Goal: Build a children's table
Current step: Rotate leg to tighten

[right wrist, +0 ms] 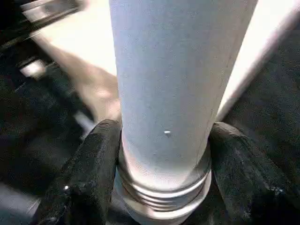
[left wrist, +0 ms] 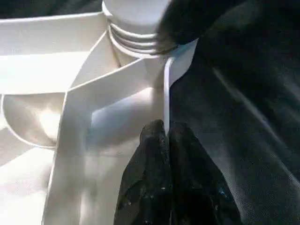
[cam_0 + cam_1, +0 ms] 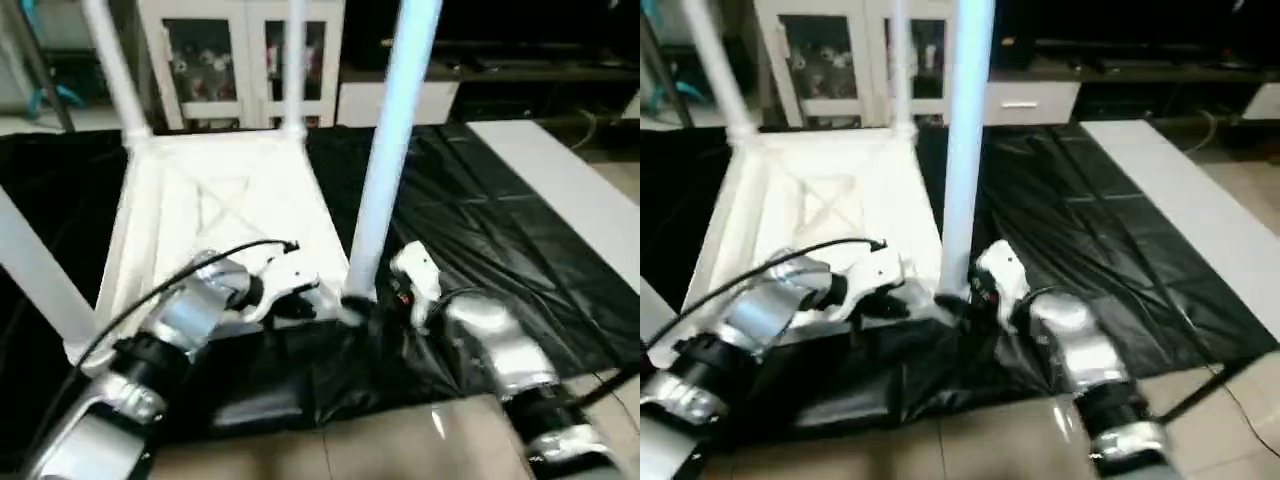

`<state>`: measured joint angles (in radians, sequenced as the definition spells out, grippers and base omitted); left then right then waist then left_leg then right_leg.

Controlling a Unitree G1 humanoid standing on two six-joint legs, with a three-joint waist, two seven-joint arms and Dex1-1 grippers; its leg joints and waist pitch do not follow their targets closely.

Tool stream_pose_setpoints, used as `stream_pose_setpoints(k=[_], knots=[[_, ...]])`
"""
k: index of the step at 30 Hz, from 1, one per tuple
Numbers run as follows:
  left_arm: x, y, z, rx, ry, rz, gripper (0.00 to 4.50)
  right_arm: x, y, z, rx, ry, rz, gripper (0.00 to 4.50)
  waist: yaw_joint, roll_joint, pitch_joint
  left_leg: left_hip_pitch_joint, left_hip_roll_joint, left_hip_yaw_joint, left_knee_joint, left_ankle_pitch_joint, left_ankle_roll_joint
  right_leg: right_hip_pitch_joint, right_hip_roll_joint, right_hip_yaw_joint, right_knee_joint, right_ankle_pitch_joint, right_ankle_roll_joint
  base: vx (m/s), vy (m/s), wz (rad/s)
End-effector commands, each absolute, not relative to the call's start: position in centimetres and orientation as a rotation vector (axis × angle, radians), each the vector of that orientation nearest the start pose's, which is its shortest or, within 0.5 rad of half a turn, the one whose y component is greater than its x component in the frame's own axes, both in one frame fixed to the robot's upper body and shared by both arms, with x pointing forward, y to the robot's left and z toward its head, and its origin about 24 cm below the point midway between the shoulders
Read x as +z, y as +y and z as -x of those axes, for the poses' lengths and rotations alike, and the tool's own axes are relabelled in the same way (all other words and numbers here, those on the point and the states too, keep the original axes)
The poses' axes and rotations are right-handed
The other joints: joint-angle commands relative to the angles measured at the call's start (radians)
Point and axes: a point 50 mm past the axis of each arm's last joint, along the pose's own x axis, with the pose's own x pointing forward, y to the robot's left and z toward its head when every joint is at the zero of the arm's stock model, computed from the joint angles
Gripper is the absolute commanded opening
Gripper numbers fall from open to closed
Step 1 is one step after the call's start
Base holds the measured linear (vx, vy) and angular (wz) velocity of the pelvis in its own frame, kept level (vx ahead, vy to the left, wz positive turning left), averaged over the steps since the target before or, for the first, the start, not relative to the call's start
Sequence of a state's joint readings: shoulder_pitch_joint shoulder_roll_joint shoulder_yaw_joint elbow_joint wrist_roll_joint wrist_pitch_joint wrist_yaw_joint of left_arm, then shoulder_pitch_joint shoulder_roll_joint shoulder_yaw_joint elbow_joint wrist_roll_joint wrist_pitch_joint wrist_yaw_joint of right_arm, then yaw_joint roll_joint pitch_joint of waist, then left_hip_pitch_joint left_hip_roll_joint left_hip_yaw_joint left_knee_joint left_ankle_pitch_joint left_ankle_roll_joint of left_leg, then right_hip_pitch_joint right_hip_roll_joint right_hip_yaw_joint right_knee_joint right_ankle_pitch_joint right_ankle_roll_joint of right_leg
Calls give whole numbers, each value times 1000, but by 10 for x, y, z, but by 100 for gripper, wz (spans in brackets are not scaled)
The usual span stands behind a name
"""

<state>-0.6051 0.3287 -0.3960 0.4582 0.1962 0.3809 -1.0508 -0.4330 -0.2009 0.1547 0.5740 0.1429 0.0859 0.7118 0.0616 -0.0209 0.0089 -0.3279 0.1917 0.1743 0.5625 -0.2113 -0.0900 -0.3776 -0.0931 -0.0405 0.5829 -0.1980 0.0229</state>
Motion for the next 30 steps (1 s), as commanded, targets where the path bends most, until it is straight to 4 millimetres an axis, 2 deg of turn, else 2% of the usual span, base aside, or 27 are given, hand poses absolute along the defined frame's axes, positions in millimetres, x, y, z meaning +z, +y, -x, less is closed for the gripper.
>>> stream_pose_setpoints(k=[1, 2, 4, 6, 7, 8, 9, 11, 12, 13, 14, 15, 18, 20, 24, 25, 26, 28, 29, 30], knots=[[11, 98, -299, -1206, 767, -535, 0, 7, -130, -318, 581, 378, 25, 256, -7, 4, -11, -6, 29, -23, -91, -422, -26, 9, -49, 24, -96, -536, -119, -67, 5, -7], [12, 96, -301, -1180, 759, -536, 0, 4, -128, -318, 527, 386, 15, 256, -9, 6, -11, -4, 29, -26, -91, -435, -29, 7, -50, 22, -98, -552, -111, -58, 7, -8], [14, 91, -306, -1130, 741, -532, 0, -2, -124, -321, 408, 401, 27, 256, -17, 7, -12, -10, 28, -32, -94, -450, -33, 9, -50, 17, -102, -565, -96, -51, 14, -11], [14, 88, -310, -1095, 725, -531, 0, -5, -121, -323, 314, 410, 38, 256, -24, 9, -13, -8, 26, -33, -92, -471, -34, 3, -49, 16, -106, -564, -95, 0, 0, 0], [16, 83, -315, -1051, 697, -536, 0, -7, -116, -326, 190, 417, 23, 256, -34, 9, -12, -1, 23, -31, -89, -495, -37, -9, -46, 17, -111, -576, -94, 0, 0, 0], [17, 81, -317, -1034, 683, -538, 0, -8, -112, -327, 153, 422, 14, 256, -35, 11, -12, -1, 22, -33, -89, -500, -37, -8, -48, 16, -111, -579, -93, 0, 0, 0], [19, 76, -321, -998, 650, -539, 0, -9, -100, -327, 127, 418, -20, 256, -38, 10, -13, -3, 23, -33, -90, -507, -36, -9, -46, 15, -111, -572, -90, 0, 0, 0], [20, 72, -324, -972, 624, -540, 0, -8, -79, -326, 180, 399, -58, 256, -39, 3, -15, -5, 23, -33, -91, -506, -30, -7, -46, 15, -111, -549, -89, 0, 0, 0], [20, 72, -324, -972, 624, -540, 0, -8, -79, -326, 180, 399, -58, 256, -35, 8, -14, -5, 24, -31, -91, -502, -23, -9, -46, 17, -110, -524, -94, 0, 0, 0], [20, 71, -324, -973, 625, -542, 0, -2, -66, -327, 262, 362, -62, 256, -34, 4, -15, -4, 25, -28, -90, -500, -18, -12, -45, 20, -109, -498, -102, 0, 0, 0], [20, 71, -324, -973, 626, -541, 0, 1, -63, -328, 283, 343, -57, 256, -33, 7, -14, -5, 26, -28, -91, -500, -16, -11, -44, 21, -105, -484, -108, 0, 0, 0], [20, 72, -324, -970, 626, -540, 0, 3, -62, -328, 286, 333, -60, 256, -32, 3, -15, -10, 27, -27, -94, -485, -17, -6, -44, 22, -102, -452, -115, 0, 0, 0], [19, 73, -324, -964, 624, -539, 0, 6, -64, -331, 267, 312, -69, 256, -29, 4, -15, -11, 28, -23, -94, -461, -18, -4, -43, 25, -96, -395, -132, 0, 0, 0], [18, 78, -323, -974, 621, -545, 0, 16, -72, -333, 311, 227, -44, 312, -26, 4, -15, -11, 29, -21, -93, -447, -14, -2, -44, 26, -94, -373, -141, 0, 0, 0], [18, 82, -322, -988, 613, -552, 0, 20, -82, -335, 341, 184, -30, 343, -16, 3, -19, -13, 30, -11, -88, -364, 6, 4, -44, 31, -85, -273, -176, 0, 0, 0], [18, 85, -322, -991, 615, -558, 0, 26, -90, -335, 390, 153, -31, 359, -10, 5, -19, -9, 29, -7, -84, -344, 14, 2, -43, 33, -82, -252, -187, 0, 0, 0], [18, 87, -321, -998, 619, -563, 0, 30, -95, -335, 427, 135, -28, 368, -8, 3, -20, -8, 30, -4, -82, -333, 22, 3, -42, 33, -81, -233, -191, 0, 0, 0], [18, 88, -320, -1007, 625, -567, 0, 34, -101, -335, 457, 119, -19, 388, 2, 2, -26, -17, 31, -2, -77, -235, 49, 18, -42, 31, -67, -126, -213, 0, 0, 0], [18, 90, -319, -1014, 632, -569, 0, 38, -106, -335, 488, 105, -7, 388, 4, 4, -26, -18, 31, -2, -76, -211, 53, 17, -41, 31, -64, -101, -220, 0, 0, 0], [17, 91, -318, -1027, 638, -574, 0, 40, -111, -334, 530, 99, 12, 410, 6, 3, -29, -23, 32, -2, -72, -157, 65, 26, -41, 28, -55, -40, -232, 0, 0, 0]])
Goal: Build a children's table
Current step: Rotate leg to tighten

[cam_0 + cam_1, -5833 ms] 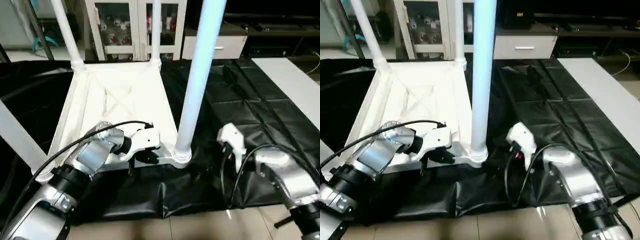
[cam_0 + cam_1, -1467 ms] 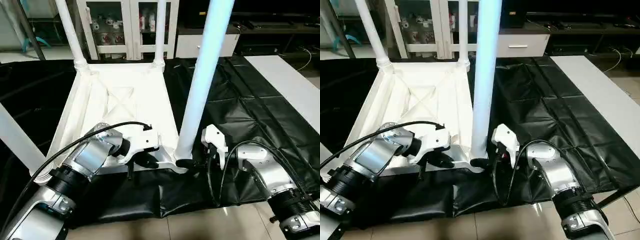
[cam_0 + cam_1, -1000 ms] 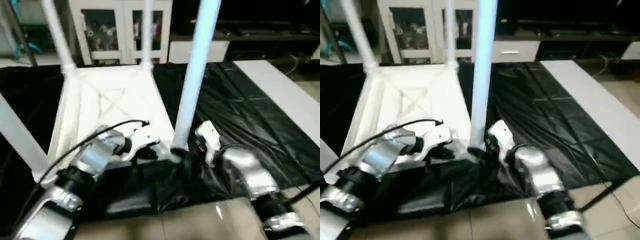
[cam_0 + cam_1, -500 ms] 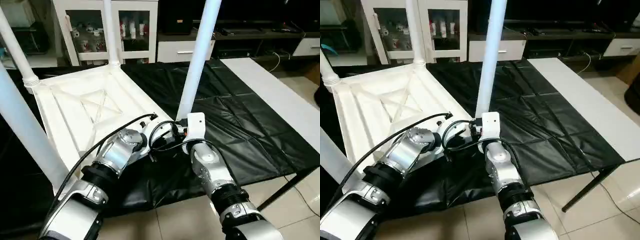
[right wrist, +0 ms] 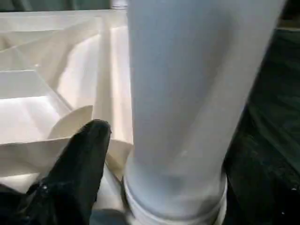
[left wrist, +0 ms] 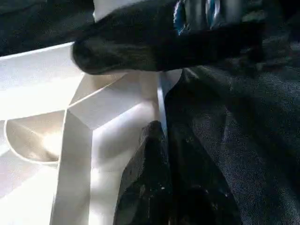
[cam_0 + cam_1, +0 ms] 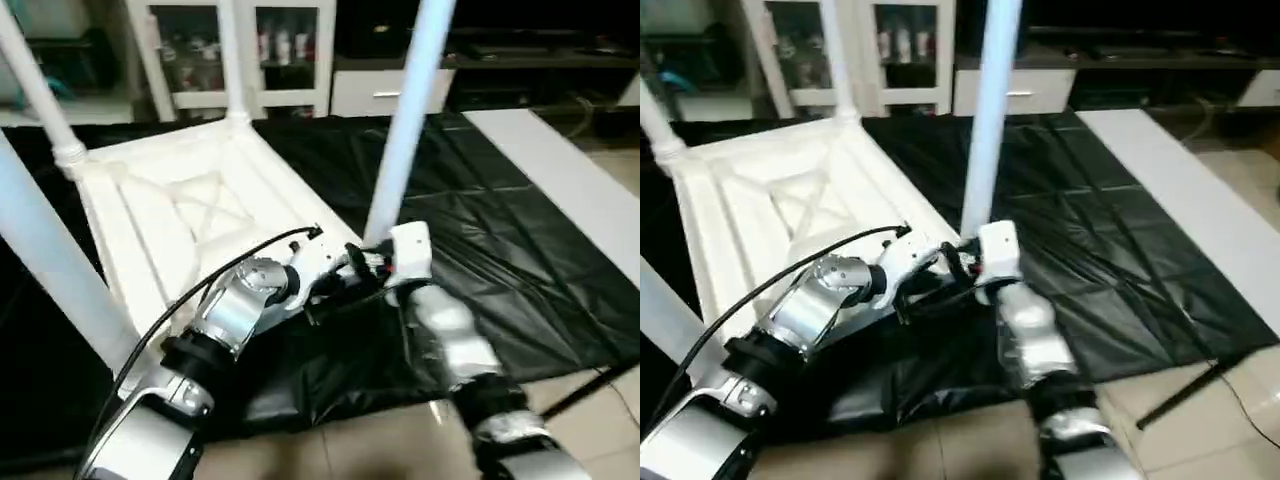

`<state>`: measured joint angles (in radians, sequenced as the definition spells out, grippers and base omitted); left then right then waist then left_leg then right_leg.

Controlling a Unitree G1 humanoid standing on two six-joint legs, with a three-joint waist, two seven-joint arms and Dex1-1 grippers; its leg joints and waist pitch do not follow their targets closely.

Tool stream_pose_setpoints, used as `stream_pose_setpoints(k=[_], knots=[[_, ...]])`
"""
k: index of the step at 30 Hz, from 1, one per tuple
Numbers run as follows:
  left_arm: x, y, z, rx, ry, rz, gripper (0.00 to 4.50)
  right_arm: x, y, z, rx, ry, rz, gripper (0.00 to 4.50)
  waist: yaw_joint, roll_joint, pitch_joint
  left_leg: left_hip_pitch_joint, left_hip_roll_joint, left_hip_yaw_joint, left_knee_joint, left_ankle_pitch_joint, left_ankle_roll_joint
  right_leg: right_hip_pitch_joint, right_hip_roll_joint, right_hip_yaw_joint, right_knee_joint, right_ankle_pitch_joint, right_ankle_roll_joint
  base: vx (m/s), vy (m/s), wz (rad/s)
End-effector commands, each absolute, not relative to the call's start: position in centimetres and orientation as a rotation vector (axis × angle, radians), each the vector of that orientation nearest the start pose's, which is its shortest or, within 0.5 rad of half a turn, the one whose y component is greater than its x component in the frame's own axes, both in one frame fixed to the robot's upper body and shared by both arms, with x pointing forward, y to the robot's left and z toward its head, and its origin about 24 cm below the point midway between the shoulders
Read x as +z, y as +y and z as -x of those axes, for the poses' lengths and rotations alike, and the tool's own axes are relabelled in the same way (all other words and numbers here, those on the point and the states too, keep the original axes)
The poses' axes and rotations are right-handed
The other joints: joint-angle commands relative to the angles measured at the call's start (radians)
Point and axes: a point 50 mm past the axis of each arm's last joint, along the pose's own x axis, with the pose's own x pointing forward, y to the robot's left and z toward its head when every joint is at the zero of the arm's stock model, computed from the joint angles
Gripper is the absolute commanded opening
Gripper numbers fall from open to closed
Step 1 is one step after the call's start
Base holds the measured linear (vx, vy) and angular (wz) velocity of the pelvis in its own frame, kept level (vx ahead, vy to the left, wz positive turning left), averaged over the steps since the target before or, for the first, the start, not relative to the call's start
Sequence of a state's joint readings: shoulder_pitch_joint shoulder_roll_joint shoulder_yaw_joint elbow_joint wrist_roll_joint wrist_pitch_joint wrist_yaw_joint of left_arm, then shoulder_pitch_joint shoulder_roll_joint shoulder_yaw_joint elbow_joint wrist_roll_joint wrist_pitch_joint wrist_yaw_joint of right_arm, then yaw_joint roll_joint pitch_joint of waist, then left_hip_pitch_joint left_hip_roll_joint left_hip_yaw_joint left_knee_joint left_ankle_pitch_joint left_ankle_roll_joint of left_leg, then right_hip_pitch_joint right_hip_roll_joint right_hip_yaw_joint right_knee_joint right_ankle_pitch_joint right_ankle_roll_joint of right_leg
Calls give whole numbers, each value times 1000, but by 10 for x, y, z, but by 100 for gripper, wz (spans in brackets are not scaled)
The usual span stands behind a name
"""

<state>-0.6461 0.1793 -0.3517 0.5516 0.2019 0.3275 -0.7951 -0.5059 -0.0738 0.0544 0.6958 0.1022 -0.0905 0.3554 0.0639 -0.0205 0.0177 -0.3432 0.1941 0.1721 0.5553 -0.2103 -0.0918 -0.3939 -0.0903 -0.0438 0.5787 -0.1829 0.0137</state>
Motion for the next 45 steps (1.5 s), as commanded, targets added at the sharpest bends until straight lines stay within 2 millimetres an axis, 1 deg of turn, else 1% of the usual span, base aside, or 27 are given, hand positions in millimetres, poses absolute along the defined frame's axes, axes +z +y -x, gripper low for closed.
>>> stream_pose_setpoints(k=[1, 2, 3, 4, 6, 7, 8, 9, 10, 11, 12, 13, 15, 16, 17, 18, 19, 21, 22, 26, 27, 28, 32, 35, 39, 40, 45], knots=[[17, 93, -317, -1051, 644, -580, 0, 43, -115, -333, 574, 94, 34, 414, 5, 3, -41, -7, 28, 1, -58, -106, 82, 43, -41, 30, -43, 16, -240, 0, 0, 0], [15, 95, -313, -1096, 665, -593, 0, 46, -122, -330, 665, 94, 73, 414, 6, 2, -43, -8, 27, 2, -54, -79, 92, 45, -40, 29, -39, 52, -247, 0, 0, 0], [14, 97, -310, -1128, 680, -602, 0, 49, -126, -327, 727, 97, 99, 421, 9, 2, -42, -10, 26, 3, -50, -50, 112, 46, -38, 27, -36, 94, -258, 0, 0, 0], [12, 100, -306, -1170, 712, -603, 0, 50, -132, -323, 805, 110, 132, 443, 10, 2, -39, -9, 27, 4, -51, -60, 121, 45, -40, 28, -38, 85, -264, 0, 0, 0], [10, 103, -296, -1277, 756, -601, 0, 52, -141, -313, 945, 153, 178, 443, 12, 1, -38, -7, 30, 4, -52, -93, 130, 48, -39, 26, -43, 38, -267, 0, 0, 0], [9, 105, -291, -1315, 790, -593, 0, 52, -146, -309, 1001, 172, 198, 443, 14, 0, -34, -7, 33, 5, -55, -119, 129, 45, -42, 29, -46, -4, -267, 0, 0, 0], [9, 105, -291, -1315, 790, -593, 0, 52, -146, -309, 1001, 172, 198, 443, 17, 1, -34, -5, 35, 4, -57, -134, 123, 45, -44, 28, -47, -27, -267, 0, 0, 0], [9, 106, -289, -1334, 811, -587, 0, 53, -149, -306, 1032, 183, 207, 443, 18, 2, -32, -4, 36, 5, -60, -160, 107, 42, -45, 30, -50, -74, -266, 0, 0, 0], [10, 108, -283, -1394, 829, -575, 0, 52, -153, -303, 1071, 203, 218, 443, 21, -2, -32, -2, 37, 5, -61, -179, 95, 40, -46, 30, -52, -112, -262, 0, 0, 0], [10, 109, -281, -1420, 842, -567, 0, 51, -156, -301, 1095, 217, 218, 443, 22, -4, -32, -2, 38, 4, -62, -184, 91, 40, -47, 30, -54, -128, -259, 0, 0, 0], [11, 110, -278, -1448, 852, -563, 0, 50, -158, -298, 1128, 241, 219, 443, 25, -2, -31, 1, 38, 5, -63, -186, 84, 36, -46, 31, -54, -143, -257, 0, 0, 0], [11, 110, -278, -1451, 854, -563, 0, 49, -158, -298, 1133, 245, 219, 443, 27, 0, -32, 5, 39, 6, -62, -179, 81, 35, -44, 31, -53, -133, -261, 0, 0, 0], [11, 112, -276, -1463, 870, -562, 0, 48, -160, -294, 1188, 285, 208, 443, 28, 0, -33, 3, 38, 7, -60, -158, 83, 36, -43, 31, -49, -97, -266, 0, 0, 0], [12, 113, -274, -1471, 881, -560, 0, 47, -159, -292, 1210, 298, 201, 443, 27, -4, -34, 0, 37, 7, -58, -146, 85, 39, -42, 29, -46, -77, -267, 0, 0, 0], [12, 113, -273, -1477, 886, -559, 0, 47, -159, -292, 1219, 303, 198, 443, 27, -3, -35, -1, 36, 6, -58, -139, 86, 41, -43, 29, -44, -69, -268, 0, 0, 0], [12, 113, -273, -1483, 891, -557, 0, 47, -158, -292, 1229, 308, 195, 443, 27, -4, -35, -2, 36, 6, -57, -132, 88, 41, -44, 29, -44, -65, -268, 0, 0, 0], [13, 113, -270, -1496, 902, -550, 0, 46, -156, -290, 1256, 324, 194, 443, 27, -9, -36, -3, 35, 7, -56, -127, 91, 43, -46, 29, -43, -68, -268, 0, 0, 0], [13, 113, -269, -1498, 905, -547, 0, 45, -155, -290, 1269, 332, 198, 443, 27, -8, -34, -4, 36, 6, -57, -127, 92, 42, -47, 29, -45, -85, -266, 0, 0, 0], [13, 113, -268, -1498, 908, -543, 0, 43, -154, -288, 1291, 342, 212, 443, 27, -11, -36, -3, 36, 7, -56, -121, 91, 42, -48, 29, -44, -91, -265, 0, 0, 0], [14, 114, -268, -1490, 912, -546, 0, 41, -154, -286, 1326, 363, 214, 443, 27, -9, -37, -3, 35, 7, -53, -99, 98, 42, -45, 28, -41, -64, -271, 0, 0, 0], [14, 114, -268, -1488, 912, -546, 0, 42, -154, -287, 1325, 361, 209, 428, 27, -14, -37, -3, 34, 8, -52, -99, 99, 42, -45, 28, -41, -63, -272, 0, 0, 0], [14, 114, -268, -1485, 913, -548, 0, 43, -153, -288, 1316, 342, 204, 410, 28, -11, -37, -2, 34, 8, -52, -101, 99, 42, -46, 28, -41, -66, -271, 0, 0, 0], [14, 115, -267, -1481, 916, -550, 0, 44, -152, -289, 1311, 332, 167, 374, 28, -10, -39, -1, 34, 7, -51, -98, 98, 42, -44, 27, -39, -49, -275, 0, 0, 0], [14, 115, -266, -1483, 922, -548, 0, 43, -152, -288, 1321, 342, 162, 354, 28, -8, -41, -1, 33, 8, -49, -82, 102, 43, -44, 27, -36, -23, -283, 0, 0, 0], [14, 114, -266, -1482, 924, -549, 0, 43, -153, -287, 1322, 345, 158, 316, 28, -8, -41, -1, 33, 8, -49, -86, 101, 44, -43, 26, -37, -28, -285, 0, 0, 0], [14, 114, -266, -1482, 924, -550, 0, 42, -153, -286, 1323, 349, 156, 316, 28, -8, -41, -1, 33, 8, -49, -89, 100, 45, -43, 26, -37, -31, -284, 0, 0, 0], [14, 115, -266, -1479, 927, -552, 0, 41, -154, -286, 1327, 360, 154, 277, 29, -8, -42, 0, 32, 7, -48, -90, 98, 45, -44, 26, -36, -32, -284, 0, 0, 0]])
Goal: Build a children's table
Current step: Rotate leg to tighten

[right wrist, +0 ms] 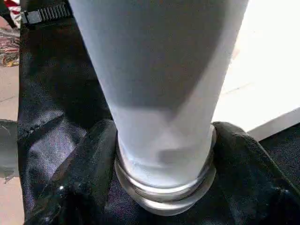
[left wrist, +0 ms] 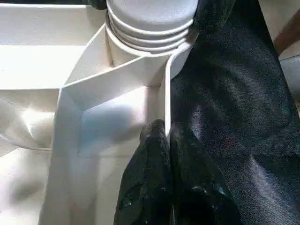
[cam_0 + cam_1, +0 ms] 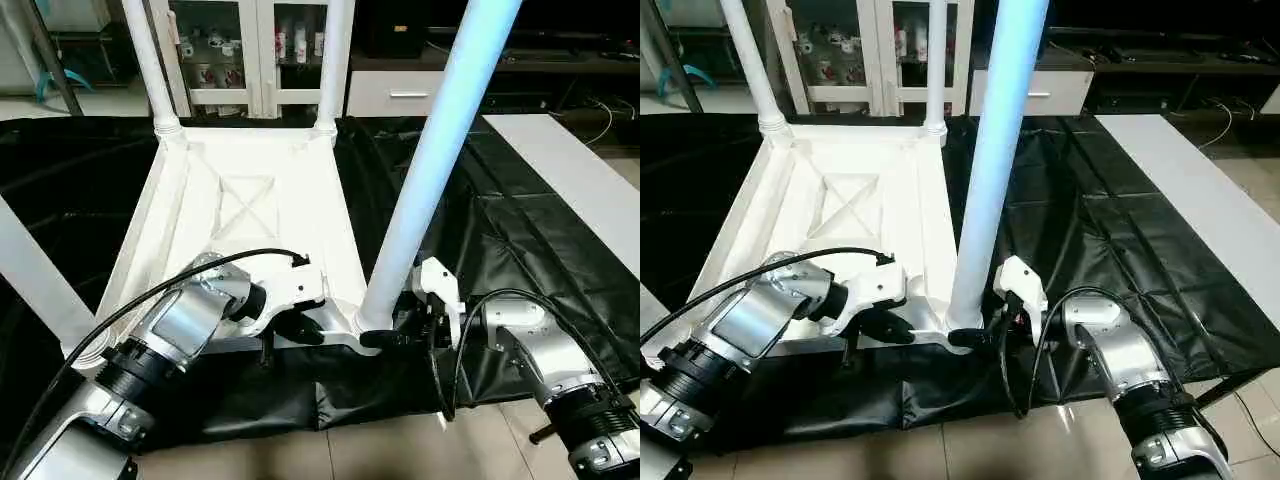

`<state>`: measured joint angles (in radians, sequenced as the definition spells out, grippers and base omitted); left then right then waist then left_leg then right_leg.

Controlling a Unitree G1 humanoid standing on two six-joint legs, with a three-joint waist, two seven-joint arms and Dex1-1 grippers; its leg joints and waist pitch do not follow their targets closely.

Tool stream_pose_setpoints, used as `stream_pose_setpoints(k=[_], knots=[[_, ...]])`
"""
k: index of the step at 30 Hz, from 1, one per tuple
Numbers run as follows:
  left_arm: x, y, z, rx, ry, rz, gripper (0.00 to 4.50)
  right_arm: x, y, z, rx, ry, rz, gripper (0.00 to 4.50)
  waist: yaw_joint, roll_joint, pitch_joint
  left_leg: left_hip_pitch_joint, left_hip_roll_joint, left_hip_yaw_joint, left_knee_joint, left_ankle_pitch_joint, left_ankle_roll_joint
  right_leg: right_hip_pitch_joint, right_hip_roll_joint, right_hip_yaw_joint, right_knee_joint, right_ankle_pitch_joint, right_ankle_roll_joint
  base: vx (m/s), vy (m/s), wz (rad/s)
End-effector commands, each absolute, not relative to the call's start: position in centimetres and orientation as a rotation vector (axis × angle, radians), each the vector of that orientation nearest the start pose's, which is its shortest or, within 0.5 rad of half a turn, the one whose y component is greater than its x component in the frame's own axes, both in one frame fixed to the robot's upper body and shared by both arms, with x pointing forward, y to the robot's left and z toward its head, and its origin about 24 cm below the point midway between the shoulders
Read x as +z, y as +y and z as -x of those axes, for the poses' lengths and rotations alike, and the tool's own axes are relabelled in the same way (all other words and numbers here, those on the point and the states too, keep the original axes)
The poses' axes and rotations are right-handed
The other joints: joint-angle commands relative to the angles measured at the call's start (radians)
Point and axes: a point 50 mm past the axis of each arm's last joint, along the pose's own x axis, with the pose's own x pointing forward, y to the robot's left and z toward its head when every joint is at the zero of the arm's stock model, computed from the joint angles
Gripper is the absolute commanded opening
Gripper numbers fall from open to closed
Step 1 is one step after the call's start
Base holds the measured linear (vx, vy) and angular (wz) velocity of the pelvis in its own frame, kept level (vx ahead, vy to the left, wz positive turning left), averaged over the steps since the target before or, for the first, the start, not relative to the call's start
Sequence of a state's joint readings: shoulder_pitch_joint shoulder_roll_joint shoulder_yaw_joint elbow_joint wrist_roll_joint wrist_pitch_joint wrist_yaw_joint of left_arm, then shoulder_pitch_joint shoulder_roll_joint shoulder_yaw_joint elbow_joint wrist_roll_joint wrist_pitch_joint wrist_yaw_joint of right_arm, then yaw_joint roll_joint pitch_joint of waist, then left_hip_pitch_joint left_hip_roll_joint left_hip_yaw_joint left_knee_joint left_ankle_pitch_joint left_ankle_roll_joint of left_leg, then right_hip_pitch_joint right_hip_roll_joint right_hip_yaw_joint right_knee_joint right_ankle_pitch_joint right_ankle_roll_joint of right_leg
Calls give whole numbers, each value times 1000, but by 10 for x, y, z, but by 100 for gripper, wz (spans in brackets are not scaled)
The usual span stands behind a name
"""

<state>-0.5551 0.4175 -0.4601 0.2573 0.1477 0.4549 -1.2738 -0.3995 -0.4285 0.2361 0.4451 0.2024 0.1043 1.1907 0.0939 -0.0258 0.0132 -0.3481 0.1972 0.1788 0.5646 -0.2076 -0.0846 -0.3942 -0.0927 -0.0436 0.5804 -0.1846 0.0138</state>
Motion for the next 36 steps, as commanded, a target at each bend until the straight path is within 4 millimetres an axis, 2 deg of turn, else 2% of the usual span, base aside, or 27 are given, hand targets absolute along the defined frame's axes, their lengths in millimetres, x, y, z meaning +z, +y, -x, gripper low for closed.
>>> stream_pose_setpoints(k=[1, 5, 9, 10, 11, 12, 13, 14, 16, 18, 19, 20, 21, 22, 23, 24, 25, 26, 27, 28, 29, 30, 33, 34, 35, 36], knots=[[14, 115, -266, -1478, 928, -552, 0, 41, -154, -285, 1328, 363, 153, 274, -1, -3, -38, 5, 29, 1, -56, -88, 92, 45, -41, 26, -37, -25, -285, 0, 0, 0], [13, 116, -266, -1469, 937, -553, 0, 36, -156, -283, 1325, 402, 140, 271, 0, -3, -38, 5, 29, 1, -55, -81, 96, 46, -40, 26, -36, -15, -289, 0, 0, 0], [12, 113, -277, -1363, 878, -554, 0, 22, -155, -292, 1150, 419, 167, 270, -1, 0, -35, 6, 29, 2, -58, -106, 88, 43, -41, 26, -40, -44, -289, 0, 0, 0], [13, 110, -282, -1318, 847, -544, 0, 19, -152, -296, 1083, 411, 158, 269, -8, -3, -23, 7, 29, -1, -70, -223, 49, 42, -44, 26, -59, -211, -254, 0, 0, 0], [14, 108, -287, -1274, 821, -539, 0, 16, -150, -299, 1019, 402, 149, 269, -12, -2, -15, 10, 28, -2, -76, -283, 32, 37, -45, 26, -69, -304, -235, 0, 0, 0], [15, 107, -293, -1218, 793, -538, 0, 14, -147, -303, 941, 395, 133, 269, -14, 1, -10, 21, 26, -7, -79, -369, 1, 28, -48, 25, -85, -463, -185, -62, -2, -2], [15, 106, -296, -1186, 778, -539, 0, 12, -145, -305, 896, 391, 122, 269, -17, -2, -11, 27, 26, -13, -79, -405, -12, 24, -49, 23, -90, -527, -161, -62, -2, -2], [16, 104, -301, -1133, 754, -539, 0, 10, -142, -309, 811, 379, 99, 269, -25, -4, -13, 22, 23, -24, -85, -438, -25, 31, -51, 17, -97, -610, -110, -83, 5, -9], [19, 101, -308, -1062, 718, -523, 0, 6, -137, -315, 648, 380, 45, 269, -41, -3, -12, 18, 17, -38, -87, -471, -33, 26, -53, 10, -111, -682, -57, -89, 13, -15], [21, 98, -312, -1023, 696, -509, 0, 1, -132, -320, 514, 392, 7, 268, -51, 0, -15, 14, 16, -43, -88, -475, -31, 24, -55, 6, -114, -680, -52, -75, 8, -12], [22, 96, -314, -1009, 686, -506, 0, -2, -129, -322, 448, 400, -5, 268, -59, 7, -16, 13, 17, -45, -89, -485, -30, 23, -53, 2, -115, -655, -61, -67, 8, -11], [22, 93, -316, -992, 668, -501, 0, -5, -123, -326, 313, 415, -26, 268, -63, 10, -17, 14, 18, -46, -90, -490, -29, 24, -52, 1, -116, -631, -69, 0, 0, 0], [22, 93, -316, -991, 666, -501, 0, -6, -123, -326, 299, 417, -29, 268, -65, 19, -18, 14, 20, -48, -91, -489, -30, 25, -53, 0, -114, -597, -82, 0, 0, 0], [22, 89, -317, -988, 659, -501, 0, -9, -116, -327, 199, 439, -69, 268, -79, 19, -14, -3, 20, -55, -100, -512, -36, 37, -50, -12, -110, -560, -88, 0, 0, 0], [21, 88, -317, -986, 657, -501, 0, -11, -113, -327, 161, 450, -82, 268, -79, 25, -13, 0, 19, -56, -100, -525, -40, 34, -52, -12, -112, -560, -87, -30, 21, -18], [21, 85, -317, -986, 649, -501, 0, -14, -105, -326, 117, 469, -101, 268, -83, 26, -15, 10, 18, -58, -98, -548, -42, 29, -52, -13, -116, -549, -94, 0, 0, 0], [20, 81, -318, -983, 640, -501, 0, -16, -88, -325, 125, 482, -93, 268, -89, 26, -13, 12, 16, -56, -98, -561, -41, 23, -51, -13, -117, -541, -101, 0, 0, 0], [20, 80, -319, -983, 638, -502, 0, -15, -80, -324, 153, 481, -80, 268, -91, 25, -13, 14, 16, -55, -97, -565, -41, 22, -50, -13, -119, -539, -103, 0, 0, 0], [20, 79, -319, -982, 637, -504, 0, -14, -67, -323, 241, 480, -93, 267, -94, 21, -12, 16, 16, -53, -95, -575, -36, 18, -50, -11, -120, -540, -105, 0, 0, 0], [19, 79, -319, -979, 636, -505, 0, -13, -57, -322, 297, 481, -105, 267, -94, 24, -12, 16, 17, -53, -96, -582, -30, 17, -51, -8, -118, -535, -110, 0, 0, 0], [19, 78, -320, -974, 632, -507, 0, -8, -48, -322, 363, 444, -96, 267, -93, 17, -12, 13, 18, -53, -96, -575, -28, 20, -51, -7, -117, -528, -111, 0, 0, 0], [19, 78, -321, -967, 627, -509, 0, -3, -44, -322, 403, 400, -84, 267, -90, 17, -12, 12, 20, -50, -97, -562, -26, 19, -53, -3, -115, -513, -116, 0, 0, 0], [19, 79, -321, -963, 621, -510, 0, 3, -46, -325, 404, 355, -95, 267, -87, 18, -11, 10, 22, -47, -100, -540, -28, 19, -51, 3, -108, -469, -132, 0, 0, 0], [19, 79, -321, -960, 617, -512, 0, 4, -48, -326, 401, 352, -129, 302, -86, 15, -11, 11, 22, -46, -100, -543, -27, 18, -50, 4, -107, -463, -135, 0, 0, 0], [19, 80, -321, -961, 617, -514, 0, 4, -48, -326, 400, 350, -131, 323, -86, 17, -11, 12, 22, -46, -100, -547, -28, 17, -50, 5, -106, -463, -135, 0, 0, 0], [19, 82, -321, -963, 615, -527, 0, 8, -54, -328, 407, 330, -141, 337, -85, 15, -12, 12, 21, -44, -100, -542, -24, 18, -50, 6, -107, -461, -135, 0, 0, 0]])
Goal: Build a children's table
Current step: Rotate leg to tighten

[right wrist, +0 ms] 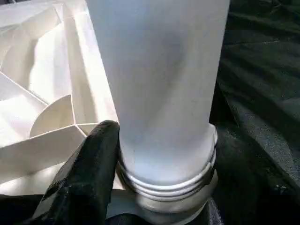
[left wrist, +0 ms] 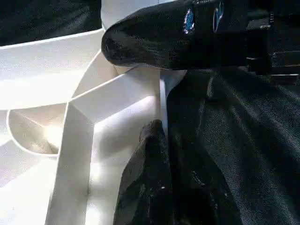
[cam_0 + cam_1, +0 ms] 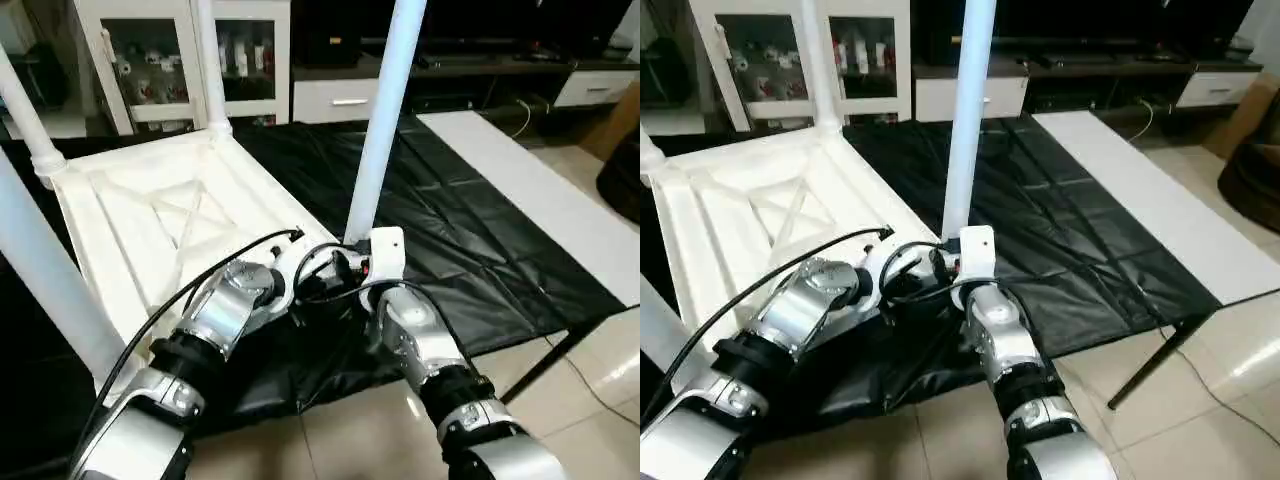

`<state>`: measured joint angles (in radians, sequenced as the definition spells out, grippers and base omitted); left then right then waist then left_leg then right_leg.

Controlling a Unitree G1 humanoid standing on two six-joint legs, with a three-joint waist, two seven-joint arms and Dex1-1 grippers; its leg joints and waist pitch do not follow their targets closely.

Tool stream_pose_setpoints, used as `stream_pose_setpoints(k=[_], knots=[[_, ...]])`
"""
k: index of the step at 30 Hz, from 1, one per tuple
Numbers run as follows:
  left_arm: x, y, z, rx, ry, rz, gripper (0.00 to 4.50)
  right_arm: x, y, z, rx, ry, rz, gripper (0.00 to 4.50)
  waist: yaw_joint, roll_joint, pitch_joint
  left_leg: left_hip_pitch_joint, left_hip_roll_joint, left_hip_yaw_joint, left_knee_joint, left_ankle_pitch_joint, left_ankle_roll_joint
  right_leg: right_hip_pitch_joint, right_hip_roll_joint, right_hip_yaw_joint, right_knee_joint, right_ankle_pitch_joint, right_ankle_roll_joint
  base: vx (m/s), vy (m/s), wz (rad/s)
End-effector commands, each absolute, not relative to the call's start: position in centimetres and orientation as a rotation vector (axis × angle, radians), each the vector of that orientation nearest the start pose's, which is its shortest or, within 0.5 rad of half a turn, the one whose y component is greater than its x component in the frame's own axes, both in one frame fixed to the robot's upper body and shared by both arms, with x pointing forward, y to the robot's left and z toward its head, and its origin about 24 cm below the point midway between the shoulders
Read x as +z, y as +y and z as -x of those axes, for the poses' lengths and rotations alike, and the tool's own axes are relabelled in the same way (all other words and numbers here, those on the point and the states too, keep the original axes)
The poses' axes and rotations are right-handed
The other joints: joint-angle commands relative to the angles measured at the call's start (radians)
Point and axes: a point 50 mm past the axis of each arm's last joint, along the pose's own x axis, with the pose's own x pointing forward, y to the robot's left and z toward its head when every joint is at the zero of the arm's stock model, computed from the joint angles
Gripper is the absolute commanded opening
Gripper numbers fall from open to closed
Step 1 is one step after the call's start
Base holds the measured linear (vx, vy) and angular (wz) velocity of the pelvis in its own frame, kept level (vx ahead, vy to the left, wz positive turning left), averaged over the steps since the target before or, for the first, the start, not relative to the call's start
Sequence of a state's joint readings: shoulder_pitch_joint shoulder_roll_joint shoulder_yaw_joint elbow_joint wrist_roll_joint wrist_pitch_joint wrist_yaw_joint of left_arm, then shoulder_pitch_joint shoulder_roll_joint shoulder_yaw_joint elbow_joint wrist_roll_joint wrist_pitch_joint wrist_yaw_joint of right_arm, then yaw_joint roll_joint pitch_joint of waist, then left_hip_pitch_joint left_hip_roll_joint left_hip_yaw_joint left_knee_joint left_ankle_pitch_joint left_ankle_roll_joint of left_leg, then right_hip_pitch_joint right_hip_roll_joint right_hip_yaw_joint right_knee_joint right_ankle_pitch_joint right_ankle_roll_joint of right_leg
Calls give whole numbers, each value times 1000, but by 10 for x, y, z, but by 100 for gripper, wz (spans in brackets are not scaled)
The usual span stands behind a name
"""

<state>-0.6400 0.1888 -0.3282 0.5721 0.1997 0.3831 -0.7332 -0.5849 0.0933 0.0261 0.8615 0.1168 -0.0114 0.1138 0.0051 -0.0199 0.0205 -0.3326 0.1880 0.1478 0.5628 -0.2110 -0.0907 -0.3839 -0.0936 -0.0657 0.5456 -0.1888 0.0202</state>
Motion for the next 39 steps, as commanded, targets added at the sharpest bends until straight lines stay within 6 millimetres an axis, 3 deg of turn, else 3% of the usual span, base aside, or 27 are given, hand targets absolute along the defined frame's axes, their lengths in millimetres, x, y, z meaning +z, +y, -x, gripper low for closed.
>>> stream_pose_setpoints(k=[1, 6, 8, 14, 16, 17, 19, 21, 24, 30, 38, 39], knots=[[18, 85, -321, -964, 615, -533, 0, 11, -58, -329, 427, 311, -124, 346, 6, 9, -19, -4, 30, -12, -98, -532, -12, 8, -50, 29, -73, -464, -140, 0, 0, 0], [16, 90, -318, -986, 633, -545, 0, 14, -69, -328, 479, 301, -134, 381, 21, 8, -22, -6, 34, -2, -96, -432, 7, 13, -52, 37, -67, -403, -162, 0, 0, 0], [14, 93, -315, -1021, 651, -558, 0, 19, -81, -327, 556, 283, -92, 400, 34, 10, -23, -11, 35, 2, -96, -381, 9, 20, -51, 37, -62, -363, -165, 0, 0, 0], [9, 100, -301, -1196, 726, -580, 0, 33, -122, -312, 822, 274, 79, 443, 55, 7, -29, 0, 38, 21, -82, -282, 41, 19, -46, 45, -47, -243, -214, 33, -13, 6], [8, 102, -295, -1262, 753, -585, 0, 37, -128, -308, 889, 271, 106, 443, 62, 7, -33, -8, 40, 24, -77, -216, 56, 29, -46, 44, -34, -166, -233, 76, -30, 7], [8, 104, -290, -1324, 775, -591, 0, 40, -134, -303, 948, 274, 132, 443, 65, 11, -35, -5, 40, 31, -70, -162, 63, 25, -42, 44, -24, -88, -254, 83, -29, 5], [8, 108, -279, -1443, 825, -591, 0, 45, -146, -295, 1056, 296, 184, 443, 77, 8, -38, -9, 38, 34, -59, -82, 97, 35, -41, 43, -6, 41, -284, 73, -19, 5], [9, 110, -275, -1490, 844, -597, 0, 47, -152, -289, 1119, 322, 195, 443, 86, 10, -38, -2, 38, 37, -56, -52, 113, 33, -40, 42, -2, 73, -300, 30, -4, 1], [9, 112, -271, -1526, 872, -597, 0, 50, -158, -281, 1200, 354, 184, 443, 93, 10, -37, -3, 42, 34, -58, -67, 117, 39, -42, 40, -2, 36, -306, 0, 0, 0], [12, 116, -263, -1606, 940, -591, 0, 54, -158, -274, 1314, 385, 183, 443, 92, 11, -29, 1, 46, 32, -71, -181, 49, 35, -47, 42, -21, -161, -265, 0, 0, 0], [14, 118, -260, -1617, 955, -596, 0, 55, -152, -268, 1417, 441, 139, 443, 92, 10, -37, -3, 43, 30, -65, -112, 60, 42, -43, 40, -9, -75, -276, 0, 0, 0], [14, 119, -260, -1616, 956, -597, 0, 54, -153, -268, 1423, 450, 139, 427, 92, 8, -38, -4, 42, 31, -63, -98, 62, 42, -44, 40, -7, -60, -278, 0, 0, 0]])
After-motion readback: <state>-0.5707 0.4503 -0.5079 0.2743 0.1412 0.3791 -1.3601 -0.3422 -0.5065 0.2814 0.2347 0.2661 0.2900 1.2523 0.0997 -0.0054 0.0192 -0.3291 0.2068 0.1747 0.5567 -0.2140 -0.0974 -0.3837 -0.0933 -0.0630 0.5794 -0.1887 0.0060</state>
